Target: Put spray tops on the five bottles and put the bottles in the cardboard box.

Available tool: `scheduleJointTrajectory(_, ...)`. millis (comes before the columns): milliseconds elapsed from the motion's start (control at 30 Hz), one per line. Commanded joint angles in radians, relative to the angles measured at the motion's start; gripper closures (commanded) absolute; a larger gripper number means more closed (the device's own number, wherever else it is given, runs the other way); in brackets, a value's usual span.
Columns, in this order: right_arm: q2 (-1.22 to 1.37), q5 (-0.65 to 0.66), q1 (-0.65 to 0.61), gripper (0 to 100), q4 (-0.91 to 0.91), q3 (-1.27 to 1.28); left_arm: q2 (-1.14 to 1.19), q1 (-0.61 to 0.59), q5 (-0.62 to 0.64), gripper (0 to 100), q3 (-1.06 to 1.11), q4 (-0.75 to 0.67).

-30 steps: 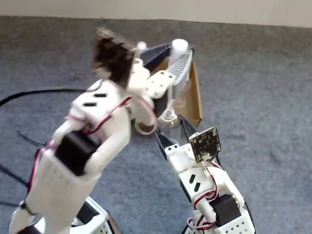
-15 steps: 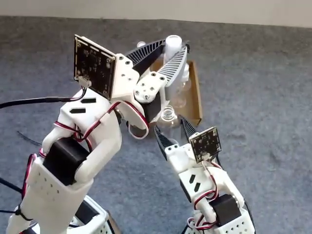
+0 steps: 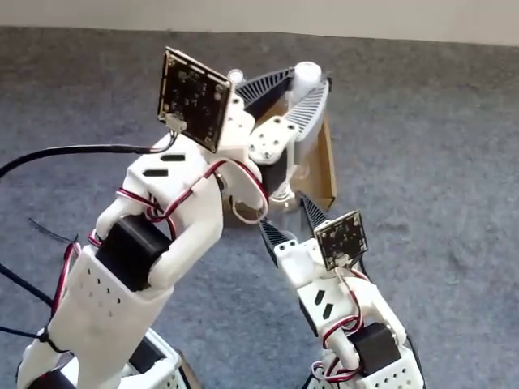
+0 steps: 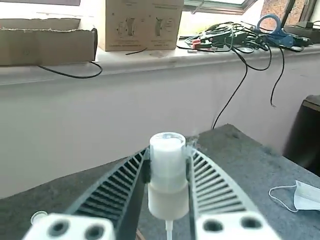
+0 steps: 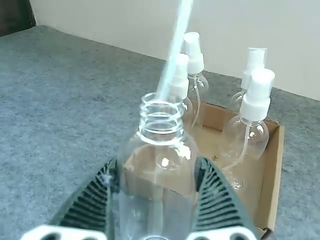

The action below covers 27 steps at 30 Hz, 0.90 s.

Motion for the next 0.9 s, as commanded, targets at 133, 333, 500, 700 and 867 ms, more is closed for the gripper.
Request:
scheduleJointTrajectory(133,-0.013,-0.008,-0.001,99.5,-0.03,-0.005,0.005,0.027,0.0,100,-0.018,-0.021)
scheduleJointTrajectory(333,-0.013,-0.008,-0.001,99.5,-0.03,-0.005,-0.004,0.018,0.0,100,0.028,0.031)
scheduleJointTrajectory(500,-0.015,-0.008,-0.001,99.5,-0.03,-0.005,-0.004,-0.018,-0.002,100,0.111,0.137)
scheduleJointTrajectory(700,-0.015,-0.008,-0.001,99.5,-0.03,-0.005,-0.004,-0.051,-0.006,100,0.174,0.241)
scheduleJointTrajectory(867,-0.015,-0.008,-0.001,99.5,-0.03,-0.005,-0.004,-0.045,-0.006,99,0.179,0.322)
